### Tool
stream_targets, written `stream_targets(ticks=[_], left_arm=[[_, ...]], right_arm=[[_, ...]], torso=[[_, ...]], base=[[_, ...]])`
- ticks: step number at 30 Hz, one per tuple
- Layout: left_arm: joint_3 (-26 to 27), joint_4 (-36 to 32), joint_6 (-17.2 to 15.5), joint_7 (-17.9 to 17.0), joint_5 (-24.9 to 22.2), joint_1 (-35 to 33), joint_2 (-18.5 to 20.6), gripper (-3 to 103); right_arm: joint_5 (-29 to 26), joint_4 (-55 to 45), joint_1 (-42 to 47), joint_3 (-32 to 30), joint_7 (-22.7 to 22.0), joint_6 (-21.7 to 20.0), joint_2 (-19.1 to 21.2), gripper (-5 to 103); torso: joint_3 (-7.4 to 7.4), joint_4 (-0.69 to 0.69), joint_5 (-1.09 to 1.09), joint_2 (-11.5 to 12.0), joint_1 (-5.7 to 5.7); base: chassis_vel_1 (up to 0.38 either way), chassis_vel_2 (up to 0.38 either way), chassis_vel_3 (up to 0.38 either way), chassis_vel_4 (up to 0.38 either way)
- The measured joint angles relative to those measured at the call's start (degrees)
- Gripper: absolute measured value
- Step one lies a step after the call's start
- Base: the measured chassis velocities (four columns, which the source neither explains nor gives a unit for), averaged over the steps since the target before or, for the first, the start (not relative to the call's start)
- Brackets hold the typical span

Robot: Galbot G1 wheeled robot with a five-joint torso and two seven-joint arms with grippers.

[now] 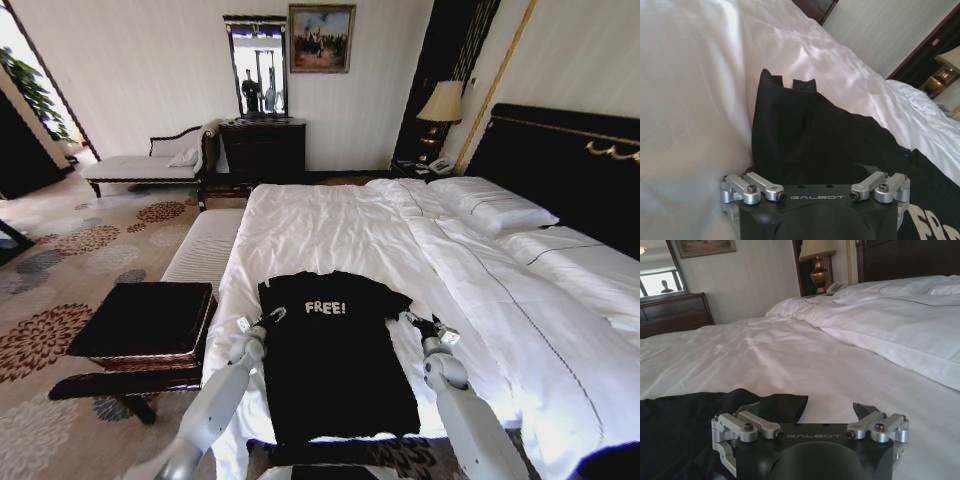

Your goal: Fold the clothes on the bed and place them into the basket.

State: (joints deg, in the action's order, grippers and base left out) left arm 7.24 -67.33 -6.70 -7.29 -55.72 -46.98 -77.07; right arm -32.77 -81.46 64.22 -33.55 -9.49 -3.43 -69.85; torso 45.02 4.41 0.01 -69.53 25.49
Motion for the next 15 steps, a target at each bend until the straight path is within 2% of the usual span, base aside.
stream_targets(ticks=[8, 11, 15], left_arm=[[1.2, -0.5, 1.8, -0.4, 2.3, 0.9, -0.6, 95], [2.7, -1.6, 4.1, -1.0, 5.9, 0.5, 0.2, 95], [3.0, -2.5, 4.6, -1.0, 6.8, 0.8, 1.9, 94]], right_arm=[[0.0, -0.2, -0.2, 0.0, -0.2, 0.0, -0.4, 100], [0.2, 0.2, -0.1, 0.0, -0.2, 0.0, -0.7, 100], [0.3, 0.5, -0.1, 0.1, -0.1, 0.1, -1.1, 100]], torso=[[0.01, 0.03, -0.01, 0.0, 0.01], [0.00, 0.01, -0.02, 0.0, 0.01], [0.01, 0.00, -0.01, 0.0, 0.01]], base=[[0.000, 0.000, 0.000, 0.000], [0.000, 0.000, 0.000, 0.000], [0.000, 0.000, 0.000, 0.000]])
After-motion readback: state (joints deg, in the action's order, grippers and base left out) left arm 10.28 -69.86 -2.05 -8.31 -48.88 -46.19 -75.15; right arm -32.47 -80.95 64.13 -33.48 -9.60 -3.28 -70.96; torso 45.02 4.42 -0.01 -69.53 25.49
